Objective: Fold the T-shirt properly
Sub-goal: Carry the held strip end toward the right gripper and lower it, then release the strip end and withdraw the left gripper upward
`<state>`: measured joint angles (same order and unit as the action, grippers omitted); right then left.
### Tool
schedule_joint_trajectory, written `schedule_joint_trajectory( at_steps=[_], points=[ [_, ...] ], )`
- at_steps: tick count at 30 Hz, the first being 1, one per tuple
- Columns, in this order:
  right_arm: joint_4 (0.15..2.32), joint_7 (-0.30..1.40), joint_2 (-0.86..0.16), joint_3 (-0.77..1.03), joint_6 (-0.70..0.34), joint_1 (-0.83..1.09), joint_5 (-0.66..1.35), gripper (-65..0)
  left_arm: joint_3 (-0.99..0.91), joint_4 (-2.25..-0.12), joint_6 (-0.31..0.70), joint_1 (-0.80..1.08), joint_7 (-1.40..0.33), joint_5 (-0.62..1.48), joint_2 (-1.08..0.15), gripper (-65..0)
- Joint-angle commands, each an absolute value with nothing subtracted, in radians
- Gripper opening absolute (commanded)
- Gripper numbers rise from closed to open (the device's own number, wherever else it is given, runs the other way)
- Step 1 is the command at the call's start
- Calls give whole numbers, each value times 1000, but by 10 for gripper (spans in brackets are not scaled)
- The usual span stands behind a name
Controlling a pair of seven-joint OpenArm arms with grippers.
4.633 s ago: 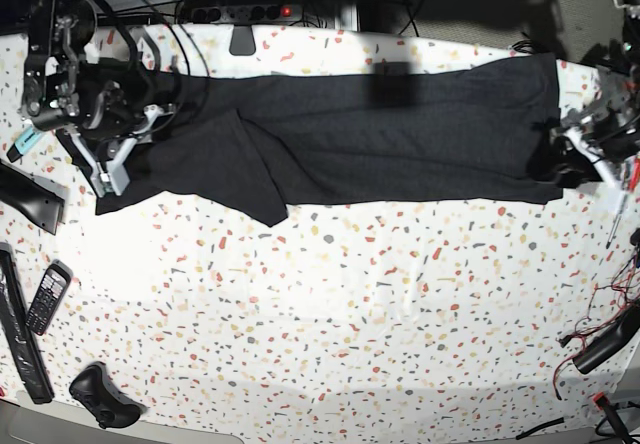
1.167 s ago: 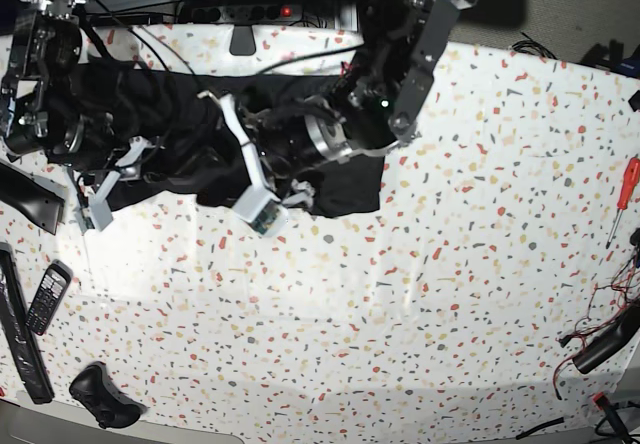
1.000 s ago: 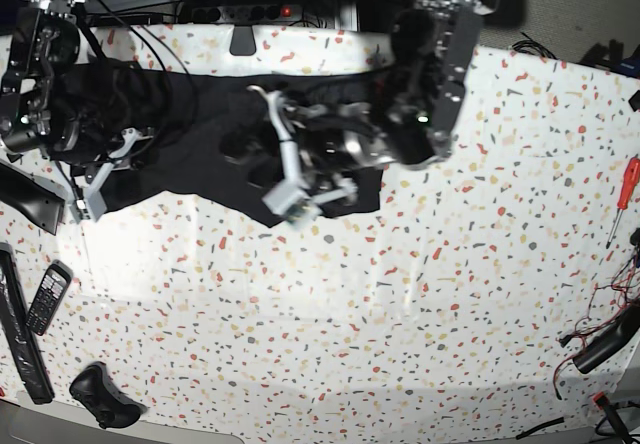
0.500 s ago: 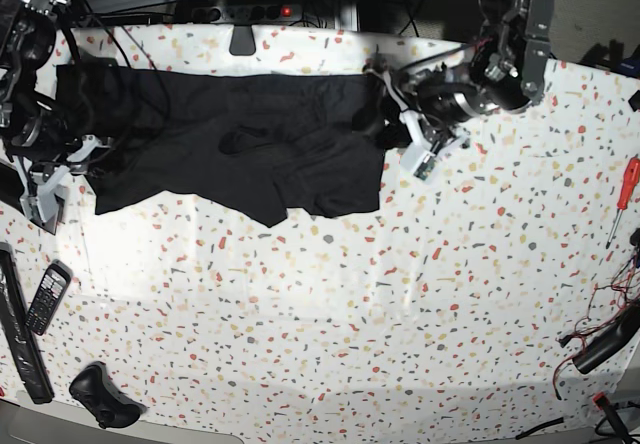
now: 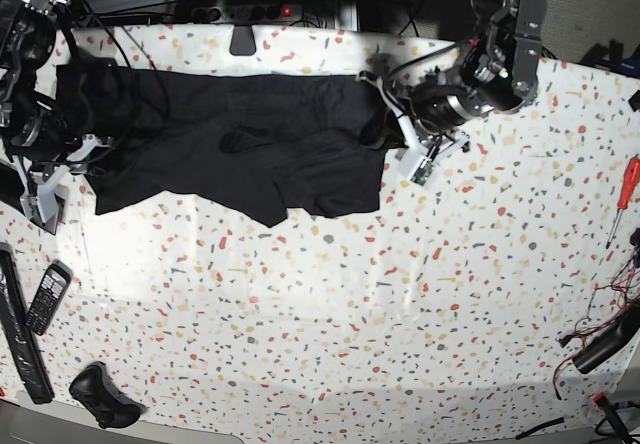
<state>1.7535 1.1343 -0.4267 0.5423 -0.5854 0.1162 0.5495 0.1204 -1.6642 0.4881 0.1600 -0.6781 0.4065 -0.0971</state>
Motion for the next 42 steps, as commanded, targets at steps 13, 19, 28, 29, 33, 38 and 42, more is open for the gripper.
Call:
schedule_joint_trajectory(
  at_steps=[13,19,28,29,33,38,42],
  points=[
    [1774,1112,-445,549,-599,102,584,-449,316,-1682,507,39,-559,397,29,-650],
    [1774,1116,-445,549,-599,102,583,-449,514,-1611,373,-62,-497,217,127,-650],
    [1774,1116,-444,549,-599,102,584,-449,637,-1225,298,-277,-334,210,149,-650],
    [1774,1116,-442,549,-599,101,584,-449,636,-1202,298,-296,-326,210,149,-650],
    [1774,1115,-429,549,-599,100,600,-449,636,-1164,298,-361,-312,210,149,-650],
    [1774,1116,-424,549,-599,100,636,-449,636,-1164,298,-400,-317,210,149,-650],
    [1774,1116,-424,549,-599,100,635,-449,636,-1164,298,-400,-316,214,149,-458]
  ],
)
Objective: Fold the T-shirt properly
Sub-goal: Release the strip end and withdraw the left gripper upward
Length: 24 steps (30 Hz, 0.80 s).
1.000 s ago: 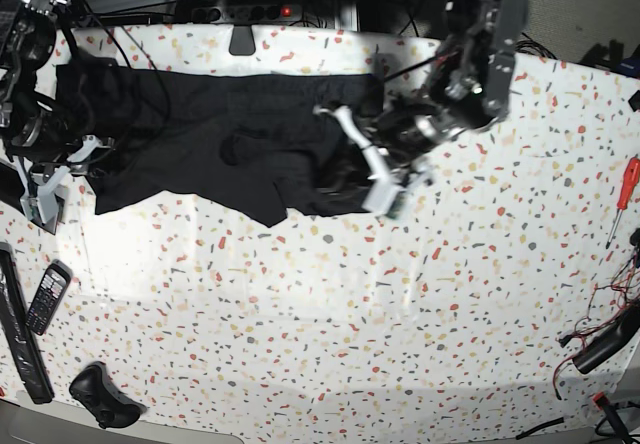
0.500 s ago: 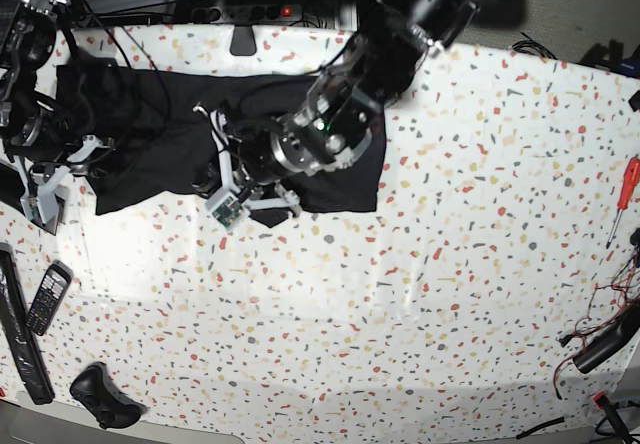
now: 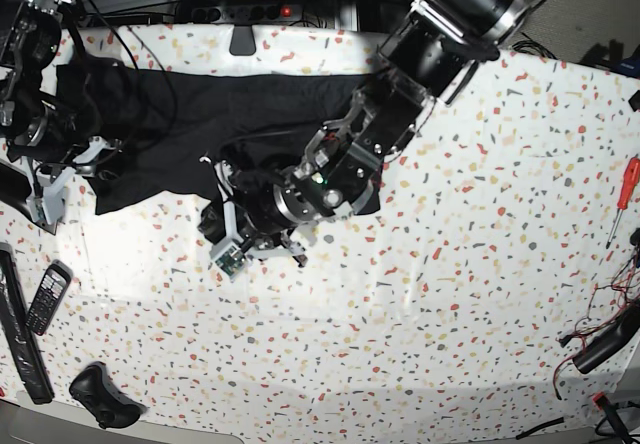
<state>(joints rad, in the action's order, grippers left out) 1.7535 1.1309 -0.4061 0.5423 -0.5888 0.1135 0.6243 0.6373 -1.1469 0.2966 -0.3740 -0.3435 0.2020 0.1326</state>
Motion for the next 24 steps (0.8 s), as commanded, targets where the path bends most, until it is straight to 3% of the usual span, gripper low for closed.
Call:
schedule_joint_trajectory(
  at_steps=[1,6,10,15,24],
  points=[
    [1774,1116,-424,549,-599,100,635,-449,636,-1165,298,-400,-317,222,149,-418],
    [1774,1116,-424,549,-599,100,632,-449,636,-1203,337,-401,-386,281,149,-420],
    [1774,1116,-424,549,-599,100,632,-449,636,-1347,360,-388,-559,281,144,-420],
    [1774,1116,-424,549,-599,100,628,-449,635,-1542,359,-280,-579,256,69,-420],
    [1774,1116,-424,549,-599,100,629,-449,635,-1559,159,-77,-495,23,-82,-450]
  ],
)
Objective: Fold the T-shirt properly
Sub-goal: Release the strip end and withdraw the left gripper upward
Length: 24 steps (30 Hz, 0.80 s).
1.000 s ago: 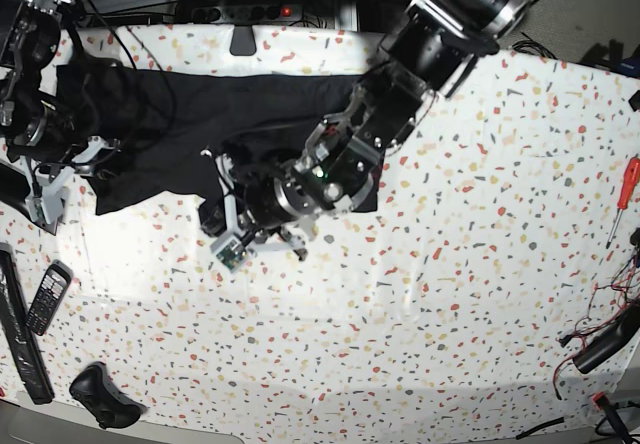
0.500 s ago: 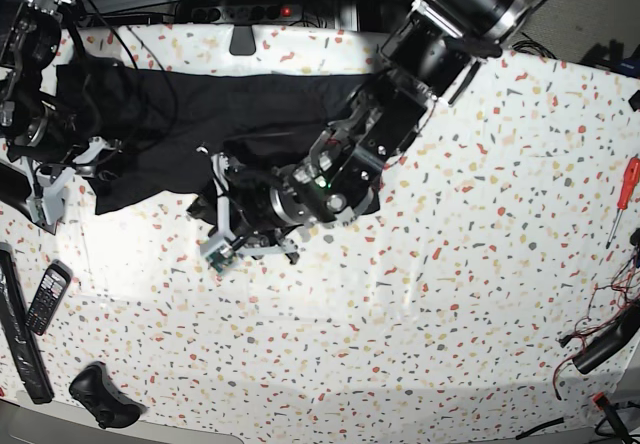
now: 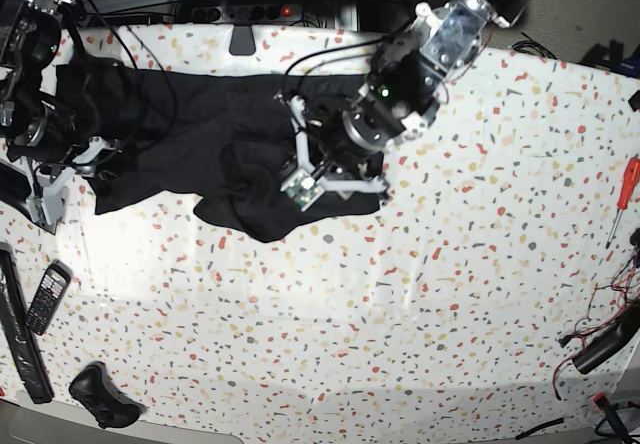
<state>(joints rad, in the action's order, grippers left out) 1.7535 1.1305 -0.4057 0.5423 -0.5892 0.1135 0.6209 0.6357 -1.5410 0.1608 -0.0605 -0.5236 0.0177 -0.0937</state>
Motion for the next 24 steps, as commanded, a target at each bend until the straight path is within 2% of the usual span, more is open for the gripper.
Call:
schedule_joint_trajectory(
  at_steps=[1,7,12,17,20,24],
  points=[
    [1774,1116,-424,549,-599,100,629,-449,635,-1560,160,-61,-502,27,-83,-450],
    [1774,1116,-424,549,-599,100,629,-449,675,-1563,259,46,-470,41,-78,-450],
    [1774,1116,-424,549,-599,100,629,-449,757,-1588,259,46,-413,113,-62,-450],
    [1774,1116,-424,549,-599,100,629,-449,767,-1589,265,37,-385,163,33,-450],
    [1774,1116,-424,549,-599,100,629,-449,767,-1589,303,5,-392,245,75,-450],
    [1774,1116,-424,549,-599,100,629,-449,766,-1589,307,-43,-421,265,97,-450]
  ],
)
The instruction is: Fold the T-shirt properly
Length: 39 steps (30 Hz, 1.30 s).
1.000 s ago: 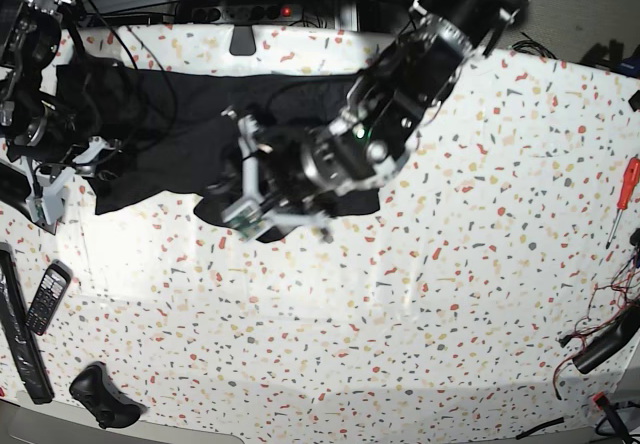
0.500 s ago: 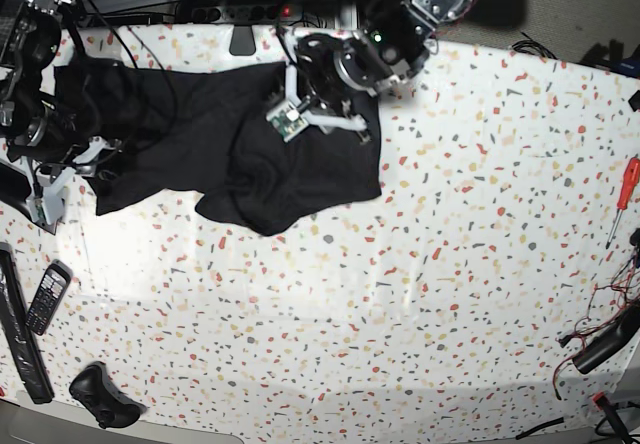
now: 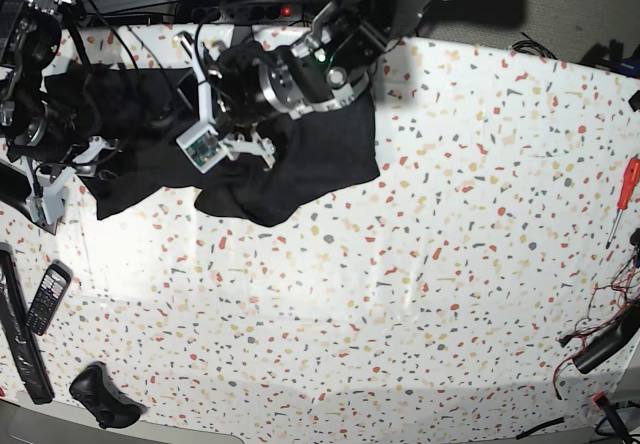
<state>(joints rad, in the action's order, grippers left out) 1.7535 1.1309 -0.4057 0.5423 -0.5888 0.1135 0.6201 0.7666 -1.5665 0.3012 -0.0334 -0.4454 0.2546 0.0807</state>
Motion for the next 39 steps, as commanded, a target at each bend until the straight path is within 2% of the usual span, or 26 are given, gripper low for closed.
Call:
schedule_joint_trajectory(
  at_steps=[1,8,16,19,25,31,39],
  points=[
    [1774,1116,-424,549,-599,100,634,-449,764,-1589,307,-58,-439,250,97,-450],
    [1774,1128,-427,549,-599,138,887,-449,561,-1589,333,-83,-569,192,72,-450],
    [1837,1128,-458,549,-601,294,1090,-449,390,-1588,348,-23,-505,213,-128,-450],
    [1909,1128,-475,549,-603,369,1091,-449,367,-1588,348,14,-495,239,-173,-450],
    [1953,1128,-476,549,-611,450,1079,-449,333,-1588,349,78,-498,236,-190,-450],
    [1953,1128,-430,545,-617,452,1151,-449,333,-1588,353,118,-501,234,-208,-450],
    [1953,1128,-368,541,-632,452,1153,-449,333,-1588,370,152,-496,156,-237,-450]
  ],
)
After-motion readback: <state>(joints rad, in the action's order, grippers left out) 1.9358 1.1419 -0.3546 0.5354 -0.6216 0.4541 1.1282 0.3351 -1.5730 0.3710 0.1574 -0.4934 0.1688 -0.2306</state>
